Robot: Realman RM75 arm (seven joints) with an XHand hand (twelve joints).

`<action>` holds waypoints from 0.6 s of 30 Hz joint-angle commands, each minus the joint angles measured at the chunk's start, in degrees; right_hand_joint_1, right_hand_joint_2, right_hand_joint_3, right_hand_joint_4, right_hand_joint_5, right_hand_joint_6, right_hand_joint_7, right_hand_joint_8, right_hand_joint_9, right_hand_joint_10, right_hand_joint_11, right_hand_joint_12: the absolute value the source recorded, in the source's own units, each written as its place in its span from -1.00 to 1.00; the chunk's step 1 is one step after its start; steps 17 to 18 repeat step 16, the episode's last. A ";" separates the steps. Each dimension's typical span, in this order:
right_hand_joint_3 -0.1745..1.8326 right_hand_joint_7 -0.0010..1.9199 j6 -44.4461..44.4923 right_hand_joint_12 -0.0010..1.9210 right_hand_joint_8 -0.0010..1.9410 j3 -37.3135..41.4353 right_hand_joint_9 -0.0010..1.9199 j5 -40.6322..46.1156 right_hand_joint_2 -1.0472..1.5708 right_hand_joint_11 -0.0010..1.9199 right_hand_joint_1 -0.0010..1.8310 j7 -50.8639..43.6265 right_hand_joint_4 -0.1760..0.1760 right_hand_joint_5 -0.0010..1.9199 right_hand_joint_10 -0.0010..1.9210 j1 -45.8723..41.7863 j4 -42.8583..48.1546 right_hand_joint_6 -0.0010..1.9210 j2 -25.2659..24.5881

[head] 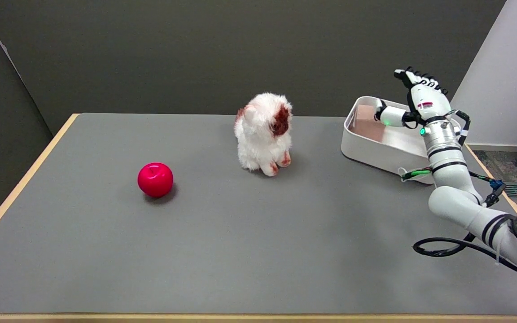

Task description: Place wooden cube into white box.

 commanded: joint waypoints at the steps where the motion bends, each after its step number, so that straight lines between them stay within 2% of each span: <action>1: -0.03 -0.87 10.23 0.01 -0.74 9.65 -1.00 -11.17 0.32 -1.00 -0.60 7.41 0.13 -0.84 -0.43 -15.00 28.27 -0.65 2.75; 4: -0.03 -0.91 12.85 -0.07 -0.75 9.41 -1.00 -11.70 0.31 -1.00 -0.61 7.43 0.11 -0.86 -0.55 -16.00 32.33 -0.65 2.76; 6: 0.10 -0.93 14.05 -0.08 -0.76 9.67 -0.99 -12.38 0.25 -1.00 -0.63 7.82 0.10 -0.90 -0.63 -16.65 34.53 -0.59 3.00; 12: 0.10 -0.93 15.74 -0.10 -0.80 10.79 -0.99 -12.05 0.25 -1.00 -0.64 7.89 0.11 -0.92 -0.66 -20.23 40.28 -0.62 4.42; 18: 0.10 -0.93 16.51 -0.10 -0.80 12.31 -0.99 -12.78 0.25 -1.00 -0.65 7.97 0.10 -0.92 -0.65 -23.62 41.69 -0.63 4.17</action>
